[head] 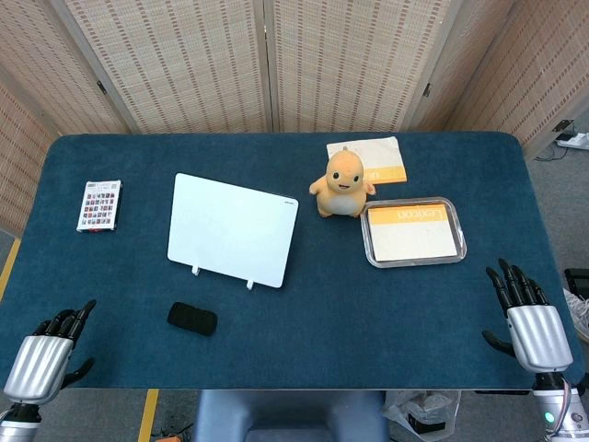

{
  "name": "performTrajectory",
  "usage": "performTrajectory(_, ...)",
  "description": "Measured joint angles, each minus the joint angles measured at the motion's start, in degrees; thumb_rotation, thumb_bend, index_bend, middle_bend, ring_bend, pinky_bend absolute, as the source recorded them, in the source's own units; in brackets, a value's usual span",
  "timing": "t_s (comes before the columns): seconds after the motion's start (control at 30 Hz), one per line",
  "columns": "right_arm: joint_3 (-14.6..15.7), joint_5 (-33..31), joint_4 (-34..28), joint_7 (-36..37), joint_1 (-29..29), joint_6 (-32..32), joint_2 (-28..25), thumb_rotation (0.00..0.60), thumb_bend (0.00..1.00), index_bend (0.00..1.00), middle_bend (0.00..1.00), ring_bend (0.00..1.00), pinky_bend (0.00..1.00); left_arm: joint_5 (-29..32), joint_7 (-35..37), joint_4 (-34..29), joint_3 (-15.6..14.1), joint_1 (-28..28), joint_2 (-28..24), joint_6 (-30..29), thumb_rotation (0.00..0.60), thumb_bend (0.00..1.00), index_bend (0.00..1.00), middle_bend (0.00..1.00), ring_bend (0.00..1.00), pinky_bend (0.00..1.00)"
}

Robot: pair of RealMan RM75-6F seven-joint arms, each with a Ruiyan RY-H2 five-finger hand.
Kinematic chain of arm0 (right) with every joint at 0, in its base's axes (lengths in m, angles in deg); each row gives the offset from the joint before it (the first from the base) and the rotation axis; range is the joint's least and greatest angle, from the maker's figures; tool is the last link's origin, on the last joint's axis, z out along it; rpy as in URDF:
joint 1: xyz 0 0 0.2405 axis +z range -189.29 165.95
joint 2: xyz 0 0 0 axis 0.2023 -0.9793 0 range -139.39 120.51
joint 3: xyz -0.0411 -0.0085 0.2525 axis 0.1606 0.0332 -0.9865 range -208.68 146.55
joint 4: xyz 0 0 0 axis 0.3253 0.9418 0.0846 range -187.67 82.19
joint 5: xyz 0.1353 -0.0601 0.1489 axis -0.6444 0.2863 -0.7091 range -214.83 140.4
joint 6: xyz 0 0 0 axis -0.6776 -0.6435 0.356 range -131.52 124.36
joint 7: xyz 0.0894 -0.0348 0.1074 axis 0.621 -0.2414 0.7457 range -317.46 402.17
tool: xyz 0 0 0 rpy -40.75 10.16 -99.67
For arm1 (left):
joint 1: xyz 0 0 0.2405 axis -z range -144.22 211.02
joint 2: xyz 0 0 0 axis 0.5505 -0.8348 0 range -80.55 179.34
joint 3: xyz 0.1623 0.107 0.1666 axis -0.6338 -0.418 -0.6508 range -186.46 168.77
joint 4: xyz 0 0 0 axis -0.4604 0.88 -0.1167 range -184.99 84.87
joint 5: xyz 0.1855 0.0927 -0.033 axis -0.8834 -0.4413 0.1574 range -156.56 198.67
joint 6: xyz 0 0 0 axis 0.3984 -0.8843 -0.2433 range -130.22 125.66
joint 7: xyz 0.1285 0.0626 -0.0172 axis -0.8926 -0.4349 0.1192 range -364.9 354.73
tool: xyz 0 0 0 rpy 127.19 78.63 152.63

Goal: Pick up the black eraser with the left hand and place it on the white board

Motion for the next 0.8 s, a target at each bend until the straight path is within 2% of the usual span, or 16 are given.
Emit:
performTrajectory(0.07, -0.06, 0.0, 0.05, 0.03, 0.05, -0.01, 0.03, 0.6, 0.15, 0.0, 0.0, 0.0, 0.16, -2.4, 2.9, 2.49, 0.02, 0.45, 1.27, -1.03, 0.6, 0.23, 0.15, 1.0, 0.94, 0.99)
performTrajectory(0.13, -0.13, -0.19, 0.12, 0.1, 0.15, 0.17, 0.04, 0.6, 0.15, 0.0, 0.0, 0.0, 0.16, -3.78, 5.67, 4.2, 0.01, 1.1, 2.22, -1.35, 0.6, 0.23, 0.2, 1.0, 1.0, 1.0)
performTrajectory(0.23, -0.26, -0.59, 0.18, 0.27, 0.46, 0.78, -0.02, 0.6, 0.15, 0.0, 0.0, 0.0, 0.16, -4.97, 10.84, 5.3, -0.21, 2.55, 3.18, -0.91, 0.6, 0.24, 0.23, 1.0, 1.0, 1.0)
performTrajectory(0.37, -0.32, -0.61, 0.16, 0.38, 0.56, 0.79, -0.04, 0.6, 0.15, 0.0, 0.0, 0.0, 0.16, -5.21, 15.73, 4.91, -0.48, 5.57, 3.29, 3.59, 0.6, 0.24, 0.26, 1.0, 1.0, 1.0)
performTrajectory(0.53, -0.36, -0.53, 0.26, 1.09, 0.62, 0.69, -0.14, 0.6, 0.15, 0.0, 0.0, 0.0, 0.16, -2.24, 15.7, 3.26, -0.28, 9.48, 3.44, 12.94, 0.6, 0.24, 0.32, 1.0, 1.0, 1.0)
performTrajectory(0.67, -0.6, -0.81, 0.32, 2.35, 0.63, 0.57, -0.54, 0.6, 0.15, 0.0, 0.0, 0.0, 0.16, 1.94, 14.82, 1.48, 0.66, 13.96, 4.03, 21.57, 0.6, 0.25, 0.33, 1.0, 1.0, 1.0)
performTrajectory(0.8, -0.5, -0.6, 0.4, 3.02, 0.63, 0.52, -0.88, 0.6, 0.15, 0.0, 0.0, 0.0, 0.16, 6.16, 13.38, 1.76, 2.24, 17.64, 6.48, 26.85, 0.6, 0.27, 0.35, 1.0, 1.0, 1.0)
